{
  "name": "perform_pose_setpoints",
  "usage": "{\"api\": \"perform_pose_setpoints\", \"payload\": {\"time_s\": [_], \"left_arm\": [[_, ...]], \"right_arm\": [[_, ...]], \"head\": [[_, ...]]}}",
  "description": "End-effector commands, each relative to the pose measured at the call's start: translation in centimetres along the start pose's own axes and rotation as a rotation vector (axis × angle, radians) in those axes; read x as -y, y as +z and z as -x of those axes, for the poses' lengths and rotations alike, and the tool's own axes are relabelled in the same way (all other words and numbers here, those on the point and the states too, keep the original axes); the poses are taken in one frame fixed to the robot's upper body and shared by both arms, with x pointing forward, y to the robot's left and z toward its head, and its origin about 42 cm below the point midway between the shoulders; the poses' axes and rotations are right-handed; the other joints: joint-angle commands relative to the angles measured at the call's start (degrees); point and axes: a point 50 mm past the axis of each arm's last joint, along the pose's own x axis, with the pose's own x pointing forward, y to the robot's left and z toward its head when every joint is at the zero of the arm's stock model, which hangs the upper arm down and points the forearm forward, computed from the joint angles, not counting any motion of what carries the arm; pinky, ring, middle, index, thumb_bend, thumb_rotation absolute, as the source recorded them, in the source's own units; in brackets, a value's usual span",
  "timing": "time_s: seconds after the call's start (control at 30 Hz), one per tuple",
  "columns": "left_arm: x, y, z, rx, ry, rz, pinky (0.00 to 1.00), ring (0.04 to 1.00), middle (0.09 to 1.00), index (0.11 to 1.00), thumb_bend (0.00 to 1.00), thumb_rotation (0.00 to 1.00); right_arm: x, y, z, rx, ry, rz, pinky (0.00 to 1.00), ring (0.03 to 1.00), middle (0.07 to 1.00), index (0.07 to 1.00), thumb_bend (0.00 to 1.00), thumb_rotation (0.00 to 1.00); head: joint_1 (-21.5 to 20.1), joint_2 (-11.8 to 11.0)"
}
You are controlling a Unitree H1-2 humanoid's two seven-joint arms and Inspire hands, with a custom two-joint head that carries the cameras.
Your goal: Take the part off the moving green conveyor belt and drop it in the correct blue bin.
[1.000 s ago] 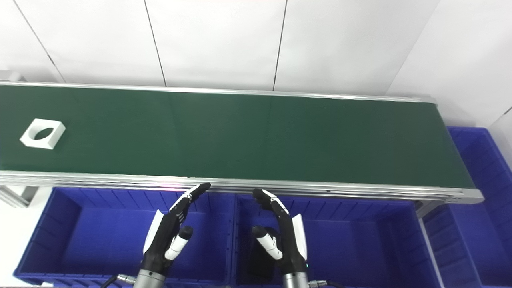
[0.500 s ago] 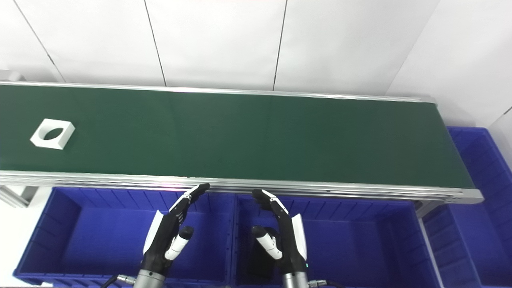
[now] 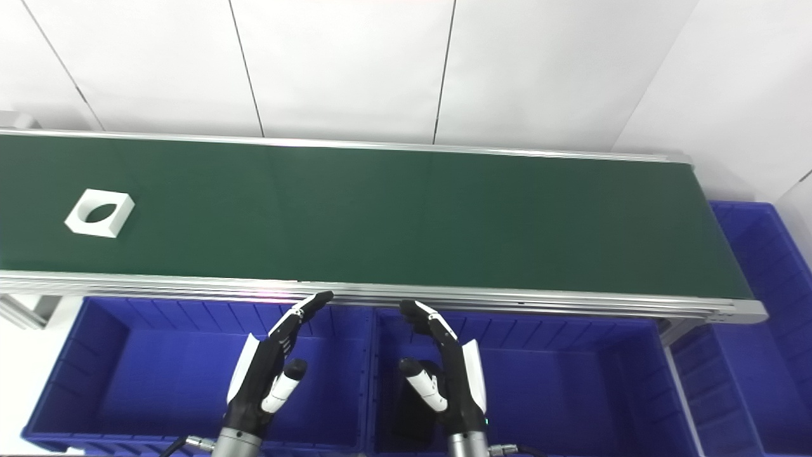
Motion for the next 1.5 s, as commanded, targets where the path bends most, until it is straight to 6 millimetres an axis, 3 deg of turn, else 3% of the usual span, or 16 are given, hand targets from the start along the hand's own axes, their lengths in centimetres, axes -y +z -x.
{"api": "perform_pose_setpoints", "payload": {"time_s": [0.0,0.3,0.47,0.67,1.2,1.47], "left_arm": [[0.4,0.7,-0.6,0.048,0.000,0.032,0.93,0.906,0.881,0.833,0.81,1.00],[1.1,-0.4,-1.1,0.017,-0.007,0.027,0.82,0.870,0.858,0.808,0.84,0.97],[1.5,-0.9,-1.3,0.005,-0.008,0.018,0.81,0.857,0.849,0.803,0.82,0.94],[1.8,-1.2,-1.5,-0.011,-0.011,0.033,0.79,0.854,0.844,0.785,0.86,0.91],[1.6,-1.4,-1.6,-0.011,-0.017,0.015,0.77,0.850,0.843,0.781,0.88,0.90],[1.5,-0.6,-1.8,0.053,-0.033,-0.053,0.77,0.838,0.840,0.785,0.83,0.90]], "right_arm": [[0.2,0.7,-0.5,0.063,-0.004,-0.026,0.75,0.774,0.777,0.773,0.79,1.00],[0.8,-0.4,-0.5,0.021,-0.007,-0.014,0.74,0.768,0.768,0.774,0.78,1.00],[1.0,-1.0,-0.4,0.000,-0.003,-0.005,0.73,0.769,0.771,0.779,0.75,1.00],[1.2,-1.4,-0.6,-0.025,-0.008,-0.011,0.72,0.757,0.758,0.767,0.79,1.00],[1.2,-1.8,-0.9,-0.036,0.011,-0.003,0.72,0.758,0.758,0.760,0.79,1.00],[1.0,-1.8,-0.8,-0.030,0.015,0.006,0.72,0.762,0.764,0.767,0.79,1.00]], "head": [[1.4,-0.9],[3.8,-4.3],[4.3,-7.4],[5.3,-8.9],[4.9,-8.9],[4.9,-8.9]]}}
